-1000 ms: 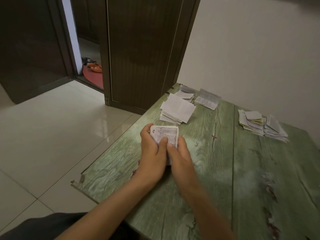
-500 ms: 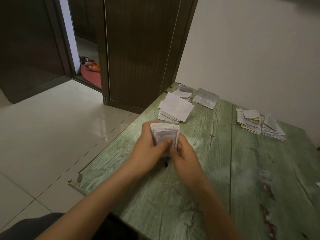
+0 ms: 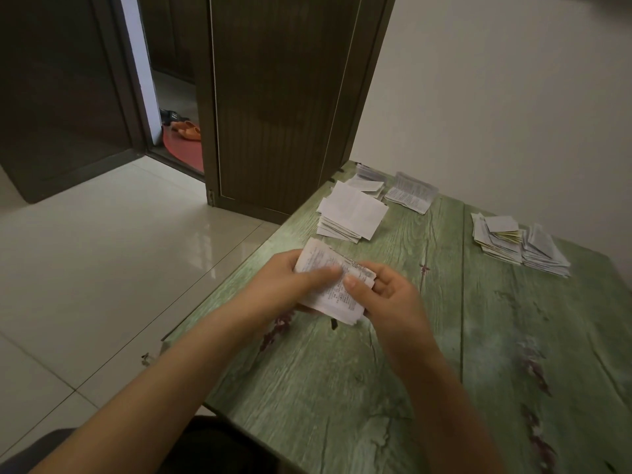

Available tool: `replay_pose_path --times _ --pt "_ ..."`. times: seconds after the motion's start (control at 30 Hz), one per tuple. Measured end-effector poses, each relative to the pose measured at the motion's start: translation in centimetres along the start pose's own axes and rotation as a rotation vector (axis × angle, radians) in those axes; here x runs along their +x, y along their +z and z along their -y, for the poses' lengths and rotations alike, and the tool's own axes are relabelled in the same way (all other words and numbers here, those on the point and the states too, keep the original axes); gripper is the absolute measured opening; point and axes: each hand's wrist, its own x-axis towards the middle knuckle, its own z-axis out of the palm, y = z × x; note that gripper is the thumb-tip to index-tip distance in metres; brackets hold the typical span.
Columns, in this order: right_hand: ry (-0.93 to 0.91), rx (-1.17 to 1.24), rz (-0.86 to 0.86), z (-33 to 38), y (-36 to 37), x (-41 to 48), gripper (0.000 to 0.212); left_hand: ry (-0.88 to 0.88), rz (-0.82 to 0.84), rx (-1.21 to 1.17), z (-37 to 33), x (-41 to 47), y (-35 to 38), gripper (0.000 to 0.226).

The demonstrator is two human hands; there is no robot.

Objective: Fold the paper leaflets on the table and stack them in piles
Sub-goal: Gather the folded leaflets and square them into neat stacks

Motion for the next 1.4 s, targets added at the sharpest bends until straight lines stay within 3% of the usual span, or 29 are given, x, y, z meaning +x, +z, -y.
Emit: replay_pose_path --times 0.07,0.27,0.33,0.47,0.57,0.63,0.7,0.83,0.97,1.17,1.4 --pt "0.003 -0.011 0.007 0.2 -0.1 0.1 0.016 -0.046 -0.005 -0.103 0.3 0.1 0.2 0.029" --pt "0.069 -0.05 -0.052 -0.3 0.3 0.2 0.006 -0.01 -0.191 -0.092 0.7 0.0 1.5 0.03" --pt "0.085 -0.114 -0.158 -0.9 1.1 0.1 0.028 0.052 -0.261 -0.051 1.1 -0.2 2.3 0.027" --pt "-0.093 -0.479 -0.391 -1.7 1.8 0.0 0.04 0.142 -0.284 0.013 1.8 -0.4 3.5 0.023" --pt "-0.248 -0.492 -0.469 -1.4 1.8 -0.3 0.035 0.059 -0.161 -0.17 1.5 -0.3 2.9 0.012" --pt "-0.303 -0.474 -0.473 -1.3 1.8 -0.4 0.035 -0.059 -0.032 -0.355 1.1 -0.5 2.5 0.009" --pt "-0.294 -0.439 -0.468 -1.4 1.7 -0.3 0.035 -0.083 -0.016 -0.388 1.0 -0.7 2.5 0.01" --pt "-0.167 -0.326 -0.46 -1.6 1.7 0.0 0.04 0.074 -0.196 -0.159 1.0 -0.6 3.2 0.012" --pt "-0.12 -0.302 -0.383 -1.6 1.5 0.1 0.036 0.048 -0.283 -0.181 1.7 -0.3 3.7 0.012" --pt "-0.203 -0.153 -0.338 -0.8 0.5 0.6 0.052 -0.11 -0.044 -0.526 0.5 -0.3 3.2 0.018" --pt "-0.028 0.074 -0.306 -0.7 -0.3 0.9 0.059 -0.253 0.163 -0.559 -1.0 0.2 2.4 0.022"
